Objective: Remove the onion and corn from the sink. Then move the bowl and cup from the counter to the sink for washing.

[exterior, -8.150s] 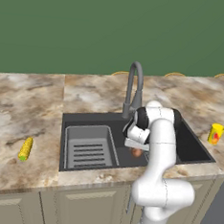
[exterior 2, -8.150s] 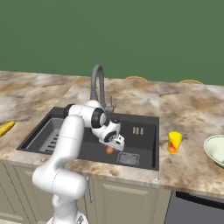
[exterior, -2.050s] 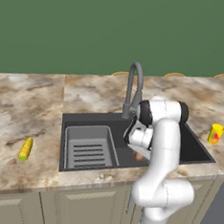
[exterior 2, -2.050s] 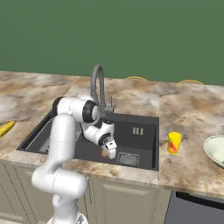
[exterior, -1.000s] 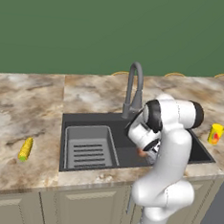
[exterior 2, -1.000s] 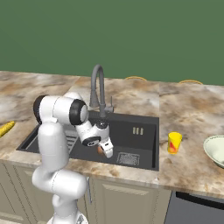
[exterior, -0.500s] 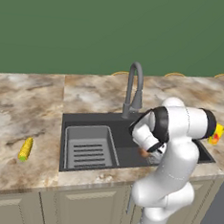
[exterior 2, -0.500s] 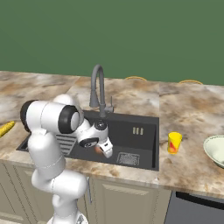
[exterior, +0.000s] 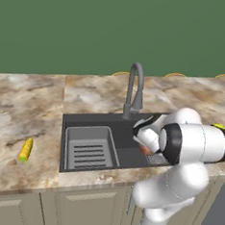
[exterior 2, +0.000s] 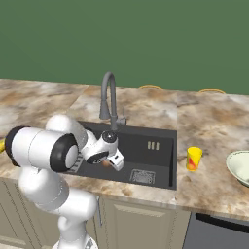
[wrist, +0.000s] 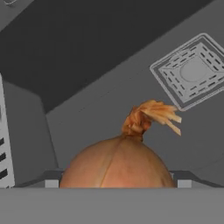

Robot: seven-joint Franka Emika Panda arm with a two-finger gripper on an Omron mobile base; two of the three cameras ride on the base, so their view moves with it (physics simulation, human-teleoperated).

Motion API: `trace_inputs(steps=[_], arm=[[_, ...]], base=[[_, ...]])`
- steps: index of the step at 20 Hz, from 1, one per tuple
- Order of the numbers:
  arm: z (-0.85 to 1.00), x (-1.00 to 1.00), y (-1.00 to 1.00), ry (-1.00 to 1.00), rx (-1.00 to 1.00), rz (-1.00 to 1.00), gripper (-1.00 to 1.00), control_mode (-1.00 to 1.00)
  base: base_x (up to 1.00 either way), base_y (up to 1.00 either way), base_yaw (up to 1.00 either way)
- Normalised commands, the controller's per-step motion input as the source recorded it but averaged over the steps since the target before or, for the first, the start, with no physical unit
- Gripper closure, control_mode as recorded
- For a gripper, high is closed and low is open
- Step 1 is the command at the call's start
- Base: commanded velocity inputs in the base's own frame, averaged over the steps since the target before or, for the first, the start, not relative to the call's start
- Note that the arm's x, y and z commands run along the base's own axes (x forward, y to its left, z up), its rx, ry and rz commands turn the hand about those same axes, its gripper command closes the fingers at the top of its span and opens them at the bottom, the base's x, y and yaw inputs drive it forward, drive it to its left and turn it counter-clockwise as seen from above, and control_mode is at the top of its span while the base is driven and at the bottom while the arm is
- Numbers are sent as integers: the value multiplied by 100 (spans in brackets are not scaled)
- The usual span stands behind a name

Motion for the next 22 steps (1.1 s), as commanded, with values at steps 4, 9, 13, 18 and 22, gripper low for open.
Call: trace_inputs(steps=[4, 9, 13, 18, 22], arm=[[52, -16, 8, -6, -1, 16, 100, -100], [51, -18, 8, -7, -2, 15, 100, -100], [49, -21, 7, -7, -5, 13, 100, -100], [40, -28, 10, -9, -13, 5, 100, -100], [37, -29, 11, -11, -20, 1, 100, -100]], base=[[0, 0, 0], [0, 0, 0], [0, 0, 0], [0, 0, 0], [0, 0, 0]])
